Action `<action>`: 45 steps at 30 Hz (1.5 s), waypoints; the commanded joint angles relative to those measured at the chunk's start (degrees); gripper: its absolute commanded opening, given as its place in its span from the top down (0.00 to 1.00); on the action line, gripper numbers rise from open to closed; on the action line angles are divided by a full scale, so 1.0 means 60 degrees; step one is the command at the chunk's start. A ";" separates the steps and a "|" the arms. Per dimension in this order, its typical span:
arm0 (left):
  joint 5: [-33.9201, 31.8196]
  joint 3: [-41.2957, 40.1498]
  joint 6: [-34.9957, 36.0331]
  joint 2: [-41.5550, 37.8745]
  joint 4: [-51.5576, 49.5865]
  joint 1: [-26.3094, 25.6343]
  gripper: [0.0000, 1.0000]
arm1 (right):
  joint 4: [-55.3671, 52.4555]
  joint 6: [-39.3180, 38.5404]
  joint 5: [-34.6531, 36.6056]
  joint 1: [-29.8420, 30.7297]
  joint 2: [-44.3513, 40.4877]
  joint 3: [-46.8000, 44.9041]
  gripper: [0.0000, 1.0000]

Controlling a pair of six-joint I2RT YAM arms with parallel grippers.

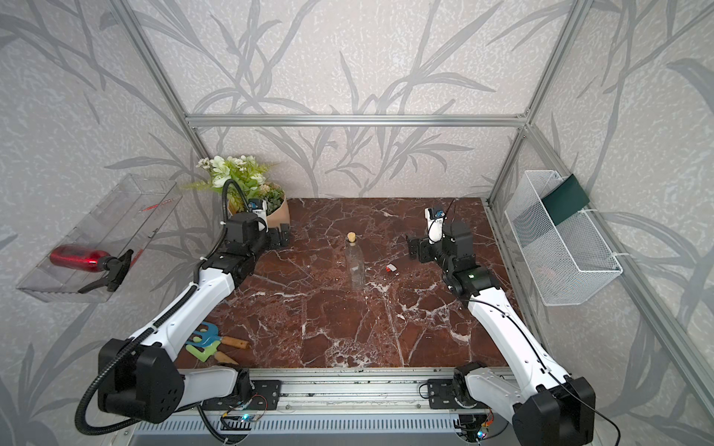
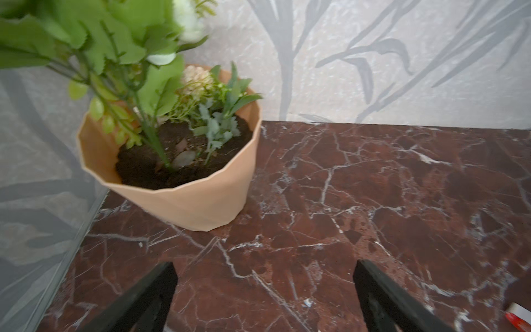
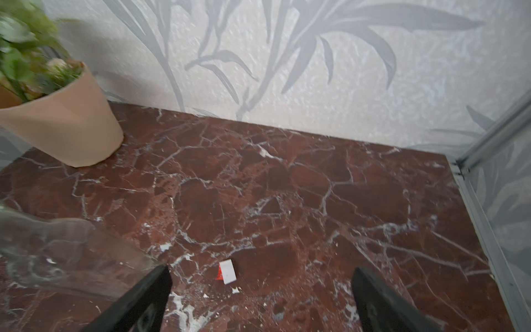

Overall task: Remove the label from the bottle
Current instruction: Reset both arms

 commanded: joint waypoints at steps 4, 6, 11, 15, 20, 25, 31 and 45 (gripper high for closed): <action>-0.0451 -0.0864 -0.0537 0.0202 0.0948 0.0851 0.01 | 0.1560 0.0071 -0.0030 -0.0947 0.0775 -0.0831 0.01; -0.0639 -0.1204 -0.0505 0.0415 0.1232 0.1066 0.01 | 0.2399 -0.0030 0.0040 -0.1118 0.1109 -0.1256 0.01; -0.0836 -0.2103 -0.0279 0.0836 0.2284 0.1294 0.01 | 0.3686 -0.0278 -0.0094 -0.1459 0.1997 -0.1715 0.01; -0.1327 -0.2605 -0.0098 0.1012 0.2706 0.1483 0.01 | 0.3878 -0.0317 -0.0066 -0.1598 0.2358 -0.1804 0.01; -0.1235 -0.3495 0.0170 0.1355 0.4489 0.1716 0.01 | 0.4379 -0.0435 0.0072 -0.1750 0.2525 -0.2210 0.01; -0.1048 -0.4418 0.0144 0.1618 0.6319 0.1867 0.01 | 0.4855 -0.0591 0.0142 -0.1982 0.2585 -0.2635 0.01; -0.0782 -0.4864 0.0138 0.1580 0.7083 0.1971 0.01 | 0.5408 -0.0751 0.0449 -0.2320 0.2485 -0.3146 0.01; -0.0553 -0.5845 0.0242 0.2215 0.9482 0.1970 0.01 | 1.0006 -0.0423 -0.0981 -0.2465 0.3714 -0.5005 0.01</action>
